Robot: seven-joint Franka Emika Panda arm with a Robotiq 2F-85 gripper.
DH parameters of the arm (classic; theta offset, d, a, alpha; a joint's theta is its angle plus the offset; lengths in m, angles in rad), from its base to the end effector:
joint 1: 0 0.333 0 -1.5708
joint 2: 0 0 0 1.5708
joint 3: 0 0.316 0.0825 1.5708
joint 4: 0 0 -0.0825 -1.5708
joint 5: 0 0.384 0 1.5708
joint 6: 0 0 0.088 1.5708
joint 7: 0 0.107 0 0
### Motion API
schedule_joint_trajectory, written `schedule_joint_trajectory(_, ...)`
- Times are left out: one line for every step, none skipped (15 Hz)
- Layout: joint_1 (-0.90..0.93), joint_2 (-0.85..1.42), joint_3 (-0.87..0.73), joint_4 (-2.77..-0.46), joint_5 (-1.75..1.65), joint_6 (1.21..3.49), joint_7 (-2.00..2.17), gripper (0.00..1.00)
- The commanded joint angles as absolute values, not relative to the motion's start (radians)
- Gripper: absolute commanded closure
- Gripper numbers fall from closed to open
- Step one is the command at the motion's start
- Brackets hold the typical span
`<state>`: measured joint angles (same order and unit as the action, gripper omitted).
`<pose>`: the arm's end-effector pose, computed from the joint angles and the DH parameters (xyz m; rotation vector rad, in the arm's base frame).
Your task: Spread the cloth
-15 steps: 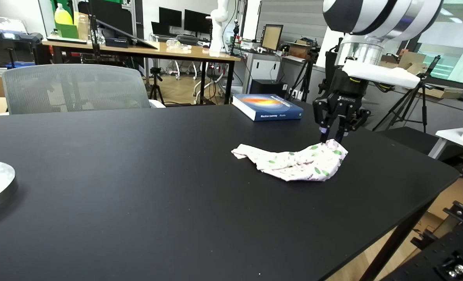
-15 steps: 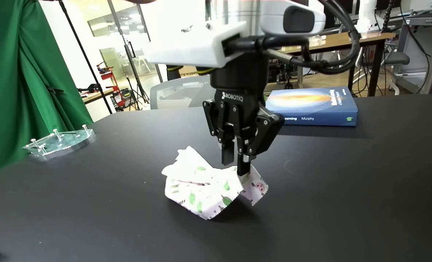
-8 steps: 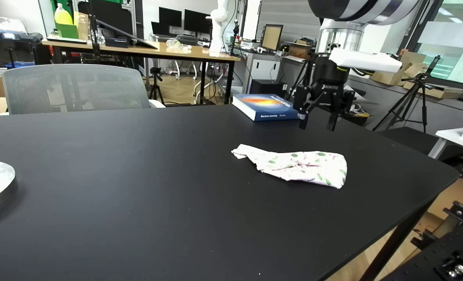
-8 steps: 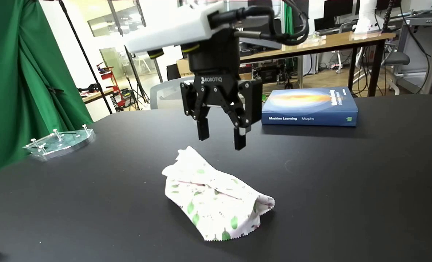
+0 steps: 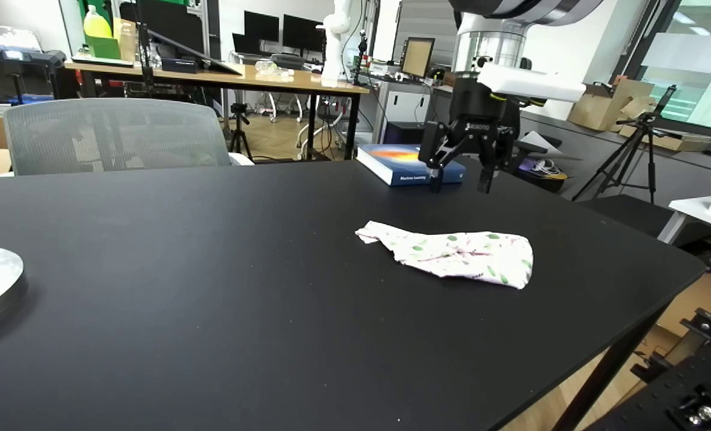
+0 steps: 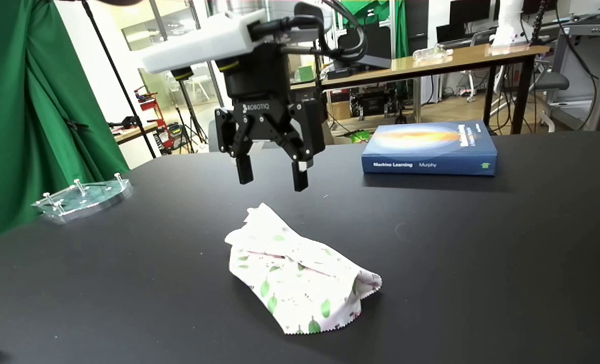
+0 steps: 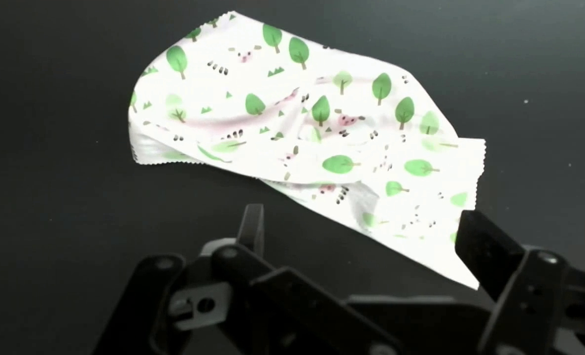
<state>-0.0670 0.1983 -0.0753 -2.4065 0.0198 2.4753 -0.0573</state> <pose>0.4789 -0.0696 0.2216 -3.1220 0.1575 0.2012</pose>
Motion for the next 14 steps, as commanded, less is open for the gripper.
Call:
schedule_joint_trajectory(-0.041,0.255,-0.065,-2.387,-0.047,2.47,-0.037,0.0)
schedule_joint_trajectory(-0.034,0.274,-0.063,-2.383,-0.064,2.468,-0.034,0.0)
schedule_joint_trajectory(-0.029,0.29,-0.061,-2.381,-0.074,2.47,-0.035,0.0)
schedule_joint_trajectory(-0.022,0.307,-0.062,-2.379,-0.089,2.472,-0.029,0.0)
schedule_joint_trajectory(-0.018,0.322,-0.064,-2.376,-0.098,2.474,-0.024,0.0)
schedule_joint_trajectory(-0.012,0.338,-0.068,-2.372,-0.111,2.479,-0.015,0.0)
schedule_joint_trajectory(-0.011,0.349,-0.067,-2.369,-0.112,2.487,-0.016,0.25)
schedule_joint_trajectory(-0.008,0.359,-0.07,-2.363,-0.12,2.49,-0.011,0.26)
schedule_joint_trajectory(-0.007,0.366,-0.07,-2.36,-0.121,2.497,-0.012,0.33)
schedule_joint_trajectory(-0.005,0.374,-0.071,-2.355,-0.126,2.501,-0.011,0.4)
schedule_joint_trajectory(-0.003,0.379,-0.073,-2.35,-0.132,2.503,-0.008,0.47)
schedule_joint_trajectory(-0.002,0.385,-0.074,-2.345,-0.134,2.504,-0.007,0.55)
schedule_joint_trajectory(-0.002,0.39,-0.075,-2.341,-0.135,2.505,-0.007,0.62)
schedule_joint_trajectory(-0.001,0.394,-0.076,-2.337,-0.137,2.505,-0.006,0.69)
